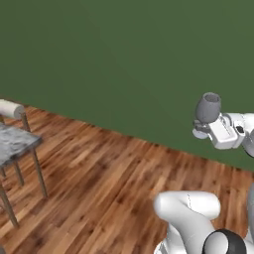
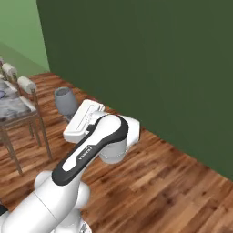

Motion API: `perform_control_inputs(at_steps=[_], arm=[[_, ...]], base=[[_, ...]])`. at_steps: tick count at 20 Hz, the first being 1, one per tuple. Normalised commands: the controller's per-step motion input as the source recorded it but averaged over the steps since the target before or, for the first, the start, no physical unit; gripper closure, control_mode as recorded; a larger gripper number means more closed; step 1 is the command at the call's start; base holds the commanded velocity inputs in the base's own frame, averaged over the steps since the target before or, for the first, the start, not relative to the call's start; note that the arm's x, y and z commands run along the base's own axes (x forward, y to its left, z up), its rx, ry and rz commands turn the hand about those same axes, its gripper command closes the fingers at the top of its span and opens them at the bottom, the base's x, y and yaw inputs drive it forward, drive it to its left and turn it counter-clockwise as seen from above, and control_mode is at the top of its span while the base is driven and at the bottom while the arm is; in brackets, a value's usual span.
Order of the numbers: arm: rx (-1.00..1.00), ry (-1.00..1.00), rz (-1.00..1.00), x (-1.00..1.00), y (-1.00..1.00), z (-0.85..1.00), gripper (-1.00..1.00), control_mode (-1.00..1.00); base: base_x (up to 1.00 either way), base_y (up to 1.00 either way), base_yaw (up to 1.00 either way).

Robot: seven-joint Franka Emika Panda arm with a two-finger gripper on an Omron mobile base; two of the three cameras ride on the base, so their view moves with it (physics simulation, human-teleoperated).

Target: Retrieve the wine glasses from the counter and place one next to each plate.

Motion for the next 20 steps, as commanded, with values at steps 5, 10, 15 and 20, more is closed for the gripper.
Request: perform_control_inputs(at_steps=[5,10,15,20], arm=[[0.0,0.0,0.0,0.0,0.0,0.0,1.0,1.0],[0.0,0.0,0.0,0.0,0.0,0.0,1.0,1.0],[0.0,0.0,0.0,0.0,0.0,0.0,1.0,1.0],[0.0,0.0,0.0,0.0,0.0,0.0,1.0,1.0]], base=[[1.0,-0.62,0.5],[1.0,-0.61,0.51],[1.0,-0.63,0.51],[1.0,-0.63,0.51]])
